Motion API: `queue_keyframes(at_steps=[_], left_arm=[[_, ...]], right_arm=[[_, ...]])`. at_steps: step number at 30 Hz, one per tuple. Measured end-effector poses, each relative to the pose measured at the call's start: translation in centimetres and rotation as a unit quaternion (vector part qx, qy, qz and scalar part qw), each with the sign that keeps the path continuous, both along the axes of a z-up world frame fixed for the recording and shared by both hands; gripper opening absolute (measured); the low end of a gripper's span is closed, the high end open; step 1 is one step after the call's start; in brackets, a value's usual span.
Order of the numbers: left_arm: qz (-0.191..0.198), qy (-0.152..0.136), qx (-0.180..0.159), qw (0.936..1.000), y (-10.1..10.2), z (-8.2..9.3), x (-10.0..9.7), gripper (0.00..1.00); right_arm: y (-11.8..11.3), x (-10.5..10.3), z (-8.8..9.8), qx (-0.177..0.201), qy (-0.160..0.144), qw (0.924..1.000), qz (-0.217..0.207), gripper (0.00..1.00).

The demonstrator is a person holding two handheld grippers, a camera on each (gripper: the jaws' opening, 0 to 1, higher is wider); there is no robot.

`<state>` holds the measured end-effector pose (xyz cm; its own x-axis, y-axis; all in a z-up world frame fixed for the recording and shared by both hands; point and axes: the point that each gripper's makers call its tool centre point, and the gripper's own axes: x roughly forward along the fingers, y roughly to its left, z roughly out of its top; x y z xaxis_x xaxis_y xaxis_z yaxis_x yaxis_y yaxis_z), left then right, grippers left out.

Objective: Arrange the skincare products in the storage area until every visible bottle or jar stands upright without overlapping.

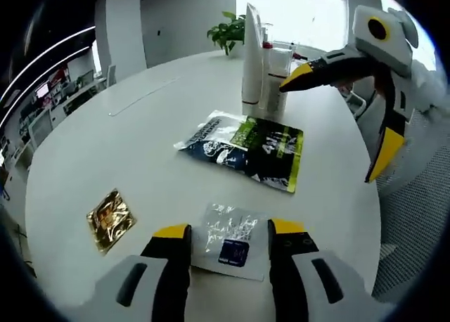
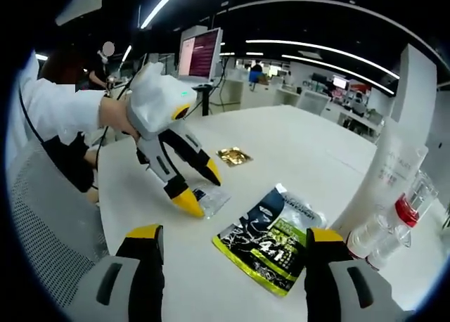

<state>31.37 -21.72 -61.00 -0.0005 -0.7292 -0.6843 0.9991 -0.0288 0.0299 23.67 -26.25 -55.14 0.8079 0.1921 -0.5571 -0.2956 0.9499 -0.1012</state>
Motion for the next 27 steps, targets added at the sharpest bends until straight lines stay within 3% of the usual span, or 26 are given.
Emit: queue_keyframes(at_steps=[3, 8, 15, 21, 27], left_arm=[[-0.012, -0.007, -0.001, 0.9999, 0.2, 0.6, 0.1, 0.53], [-0.055, -0.015, 0.024, 0.9981, 1.6, 0.3, 0.1, 0.50], [-0.070, -0.031, 0.049, 0.9958, 2.2, -0.7, 0.9, 0.48], [-0.090, -0.009, 0.061, 0.9940, 1.7, -0.9, 0.3, 0.45], [-0.112, -0.008, 0.063, 0.9917, 1.2, -0.9, 0.7, 0.39]], right_arm=[[0.0, 0.0, 0.1, -0.001, 0.000, 1.0000, 0.002, 0.80], [0.4, 0.0, -0.1, -0.001, 0.003, 1.0000, 0.009, 0.80], [0.4, -0.2, -0.1, 0.000, 0.004, 0.9999, 0.011, 0.80], [0.6, -0.2, -0.4, -0.001, 0.010, 0.9999, 0.014, 0.80], [0.5, -0.3, -0.4, 0.002, 0.012, 0.9998, 0.013, 0.79]])
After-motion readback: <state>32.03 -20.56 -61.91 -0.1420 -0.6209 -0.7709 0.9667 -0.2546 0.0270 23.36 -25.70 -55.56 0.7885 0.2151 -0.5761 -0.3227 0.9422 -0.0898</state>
